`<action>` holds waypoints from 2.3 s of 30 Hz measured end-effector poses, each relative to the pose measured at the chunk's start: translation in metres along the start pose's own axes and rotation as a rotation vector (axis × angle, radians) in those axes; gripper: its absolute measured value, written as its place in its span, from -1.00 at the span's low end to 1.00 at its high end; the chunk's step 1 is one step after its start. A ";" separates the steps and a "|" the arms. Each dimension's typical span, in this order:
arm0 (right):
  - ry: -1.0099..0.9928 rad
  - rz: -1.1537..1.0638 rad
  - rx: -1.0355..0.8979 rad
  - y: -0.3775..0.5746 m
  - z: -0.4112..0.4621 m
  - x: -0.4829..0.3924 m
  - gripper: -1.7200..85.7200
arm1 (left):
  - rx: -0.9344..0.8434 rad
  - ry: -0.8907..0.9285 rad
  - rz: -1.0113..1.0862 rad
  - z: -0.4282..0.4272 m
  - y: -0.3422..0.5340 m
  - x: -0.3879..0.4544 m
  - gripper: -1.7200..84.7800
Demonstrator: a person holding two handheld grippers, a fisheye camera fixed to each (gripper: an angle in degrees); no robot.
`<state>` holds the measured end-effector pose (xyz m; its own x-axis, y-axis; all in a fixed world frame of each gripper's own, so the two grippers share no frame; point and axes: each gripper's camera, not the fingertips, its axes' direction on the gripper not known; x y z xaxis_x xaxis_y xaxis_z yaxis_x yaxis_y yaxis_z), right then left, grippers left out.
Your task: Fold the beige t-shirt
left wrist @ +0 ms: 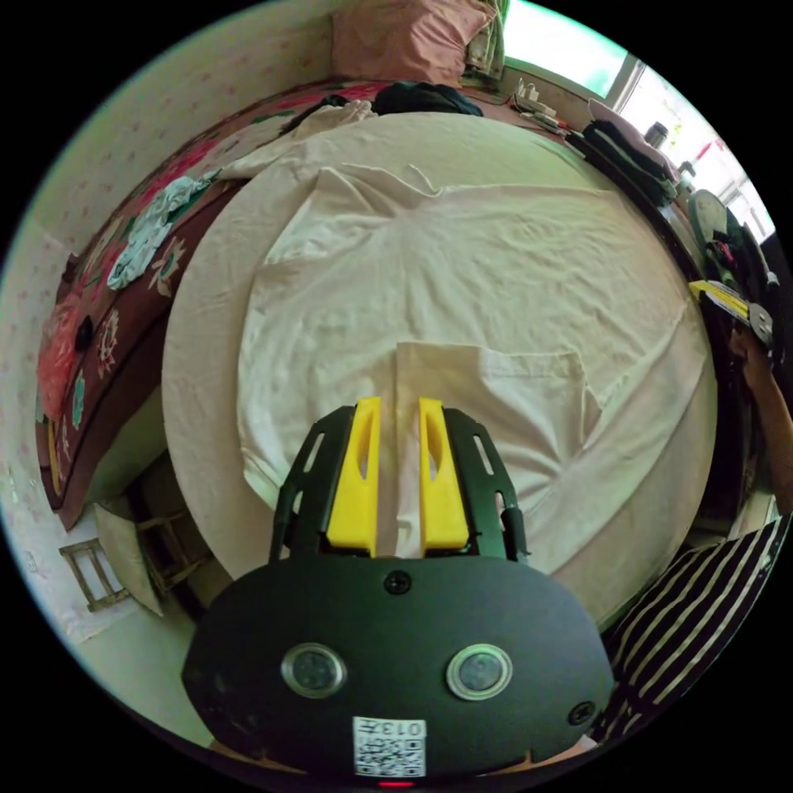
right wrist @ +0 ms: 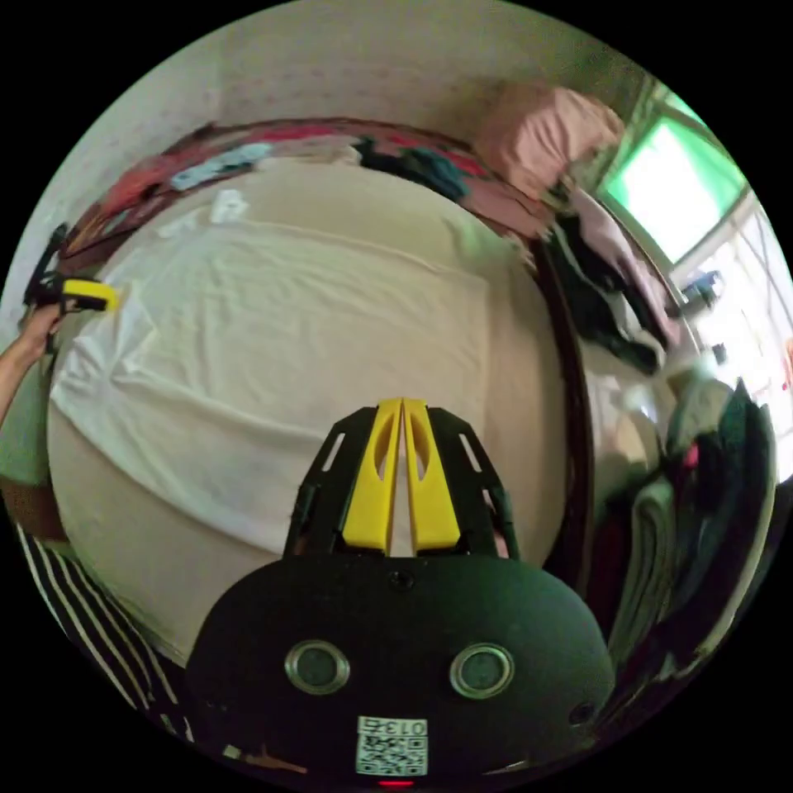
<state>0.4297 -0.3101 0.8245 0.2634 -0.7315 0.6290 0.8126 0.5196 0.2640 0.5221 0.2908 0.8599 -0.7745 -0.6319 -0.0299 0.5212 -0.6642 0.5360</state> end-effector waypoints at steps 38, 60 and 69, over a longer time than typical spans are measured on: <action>-0.372 -0.529 0.072 -0.015 -0.039 -0.183 -0.93 | 0.117 -0.243 0.584 0.021 0.138 0.223 -0.94; -0.389 -0.530 0.005 -0.085 -0.008 -0.190 -0.90 | 0.108 -0.207 0.084 0.032 0.119 0.107 -0.96; -0.554 -0.199 0.126 -0.084 -0.018 -0.107 -0.92 | 0.146 -0.292 0.011 0.025 0.120 0.111 -0.97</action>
<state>0.3421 -0.2834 0.7214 -0.2255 -0.4984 0.8371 0.7419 0.4691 0.4792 0.4898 0.1512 0.9419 -0.8502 -0.4832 0.2090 0.4897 -0.5802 0.6508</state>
